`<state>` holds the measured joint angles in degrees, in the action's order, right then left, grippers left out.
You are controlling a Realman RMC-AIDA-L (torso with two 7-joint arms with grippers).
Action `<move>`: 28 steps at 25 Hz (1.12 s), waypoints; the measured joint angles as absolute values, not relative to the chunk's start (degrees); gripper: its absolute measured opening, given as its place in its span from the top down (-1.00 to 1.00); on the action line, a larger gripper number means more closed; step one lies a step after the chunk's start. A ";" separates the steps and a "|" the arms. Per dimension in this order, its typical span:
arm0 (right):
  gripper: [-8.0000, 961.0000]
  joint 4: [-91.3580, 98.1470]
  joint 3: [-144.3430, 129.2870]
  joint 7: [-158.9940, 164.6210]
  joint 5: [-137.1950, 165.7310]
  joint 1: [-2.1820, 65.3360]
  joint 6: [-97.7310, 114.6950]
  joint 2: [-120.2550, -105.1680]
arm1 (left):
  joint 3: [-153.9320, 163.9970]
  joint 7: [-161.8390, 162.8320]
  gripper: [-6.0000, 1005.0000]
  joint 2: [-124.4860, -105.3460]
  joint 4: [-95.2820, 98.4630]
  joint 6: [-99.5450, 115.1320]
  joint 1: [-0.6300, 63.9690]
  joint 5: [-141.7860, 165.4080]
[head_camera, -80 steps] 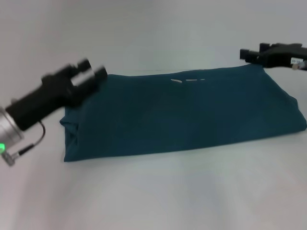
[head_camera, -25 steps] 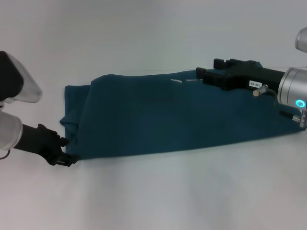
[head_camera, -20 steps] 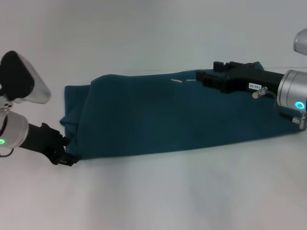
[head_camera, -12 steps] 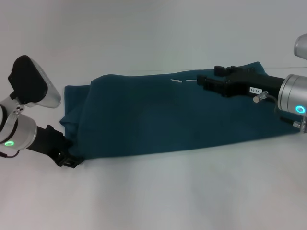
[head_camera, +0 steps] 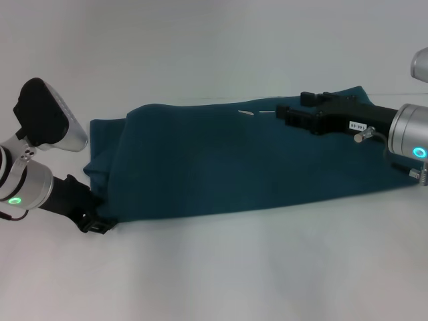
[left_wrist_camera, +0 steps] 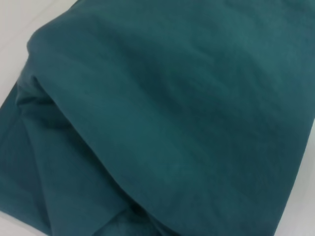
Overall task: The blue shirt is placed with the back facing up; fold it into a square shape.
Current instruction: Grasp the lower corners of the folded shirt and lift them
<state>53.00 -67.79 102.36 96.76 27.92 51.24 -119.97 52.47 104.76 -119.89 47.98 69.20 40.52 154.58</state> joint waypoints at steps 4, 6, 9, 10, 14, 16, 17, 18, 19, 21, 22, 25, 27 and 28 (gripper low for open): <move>-0.42 52.99 -67.76 102.27 96.64 27.94 51.24 -119.97 | 52.47 104.75 -0.03 -119.88 47.99 69.29 40.48 154.60; -0.42 53.00 -67.73 102.20 96.53 27.95 51.23 -119.97 | 52.47 104.53 0.00 -119.89 47.98 69.40 40.39 154.60; -0.42 53.00 -67.67 102.16 96.44 27.95 51.23 -119.97 | 52.50 104.34 0.18 -119.96 48.06 69.49 40.23 154.60; -0.42 53.00 -67.67 102.16 96.41 27.95 51.23 -119.97 | 52.53 104.34 0.26 -120.00 48.18 69.47 40.14 154.60; -0.42 53.00 -67.67 102.20 96.36 27.94 51.23 -119.97 | 52.56 104.46 0.53 -120.34 49.06 69.06 39.82 154.60; -0.42 53.00 -67.63 102.27 96.34 27.92 51.23 -119.97 | 52.46 104.59 0.63 -120.61 49.83 69.00 39.67 154.60; -0.42 53.00 -67.61 102.31 96.33 27.91 51.23 -119.97 | 52.45 104.63 0.69 -120.69 50.20 69.14 39.57 154.60; -0.42 53.00 -67.60 102.32 96.32 27.91 51.24 -119.97 | 52.44 104.70 0.74 -120.74 50.58 69.42 39.46 154.60; -0.42 53.00 -67.59 102.33 96.32 27.90 51.24 -119.97 | 52.49 104.77 0.79 -120.77 50.80 70.00 39.38 154.60; -0.42 53.02 -67.58 102.35 96.34 27.89 51.24 -119.97 | 52.52 104.84 0.85 -120.77 51.16 71.35 39.35 154.60; -0.42 53.08 -67.58 102.37 96.42 27.88 51.24 -119.97 | 52.48 104.85 0.86 -120.77 51.56 72.14 39.31 154.60; -0.42 53.42 -67.28 103.07 97.43 27.74 51.11 -119.79 | 52.32 104.86 0.89 -120.78 53.40 74.58 38.66 154.59; -0.42 55.05 -66.39 105.62 100.60 27.42 50.74 -119.70 | 52.09 104.86 0.90 -120.80 55.49 76.72 37.71 154.58; -0.42 56.13 -66.09 107.19 102.38 27.23 50.72 -119.71 | 52.02 104.86 0.90 -120.85 56.59 77.70 37.23 154.58</move>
<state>56.13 -66.09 107.19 102.38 27.23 50.72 -119.71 52.02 104.86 -120.85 56.59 77.70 37.22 154.58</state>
